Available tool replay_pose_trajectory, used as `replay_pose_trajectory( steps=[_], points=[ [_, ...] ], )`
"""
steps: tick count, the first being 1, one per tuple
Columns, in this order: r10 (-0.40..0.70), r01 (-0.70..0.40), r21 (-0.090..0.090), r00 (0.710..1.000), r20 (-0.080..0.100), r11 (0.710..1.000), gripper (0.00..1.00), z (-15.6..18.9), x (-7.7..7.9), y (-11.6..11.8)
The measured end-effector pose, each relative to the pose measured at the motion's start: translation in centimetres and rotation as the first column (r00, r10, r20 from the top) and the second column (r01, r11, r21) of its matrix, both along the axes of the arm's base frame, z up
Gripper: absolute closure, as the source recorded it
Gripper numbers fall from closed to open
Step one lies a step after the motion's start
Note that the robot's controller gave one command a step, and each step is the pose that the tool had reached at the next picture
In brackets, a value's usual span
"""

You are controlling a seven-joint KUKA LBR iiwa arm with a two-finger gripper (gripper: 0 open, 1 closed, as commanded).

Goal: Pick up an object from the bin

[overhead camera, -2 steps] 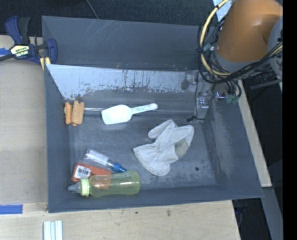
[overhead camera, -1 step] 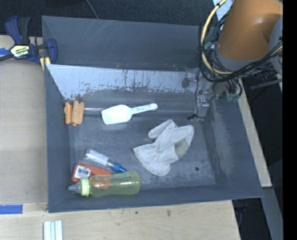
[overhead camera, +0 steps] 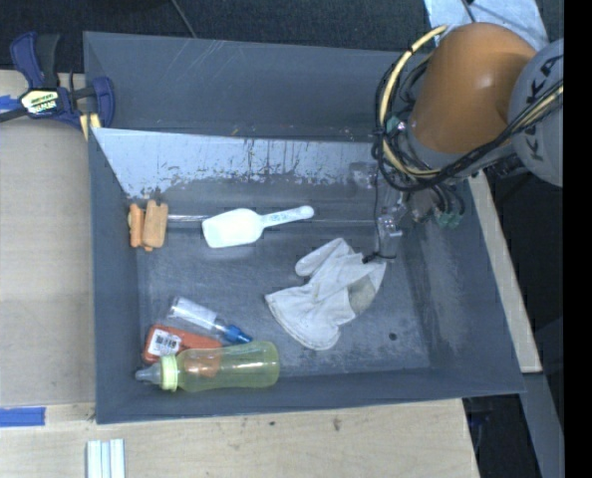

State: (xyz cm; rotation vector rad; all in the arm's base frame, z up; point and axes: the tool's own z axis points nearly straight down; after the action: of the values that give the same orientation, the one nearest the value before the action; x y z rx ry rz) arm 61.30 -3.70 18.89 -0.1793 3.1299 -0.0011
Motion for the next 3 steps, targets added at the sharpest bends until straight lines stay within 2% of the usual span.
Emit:
replay_pose_trajectory(
  steps=[1, 2, 3],
  points=[
    [0.289, -0.289, 0.000, 0.957, -0.004, 0.957, 0.00, -2.5, -1.0, 0.5],
    [0.390, -0.390, -0.001, 0.921, -0.004, 0.921, 0.00, -6.3, -1.2, 0.2],
    [0.504, -0.504, -0.001, 0.864, -0.005, 0.864, 0.00, -9.5, -0.2, 0.5]
  ],
)
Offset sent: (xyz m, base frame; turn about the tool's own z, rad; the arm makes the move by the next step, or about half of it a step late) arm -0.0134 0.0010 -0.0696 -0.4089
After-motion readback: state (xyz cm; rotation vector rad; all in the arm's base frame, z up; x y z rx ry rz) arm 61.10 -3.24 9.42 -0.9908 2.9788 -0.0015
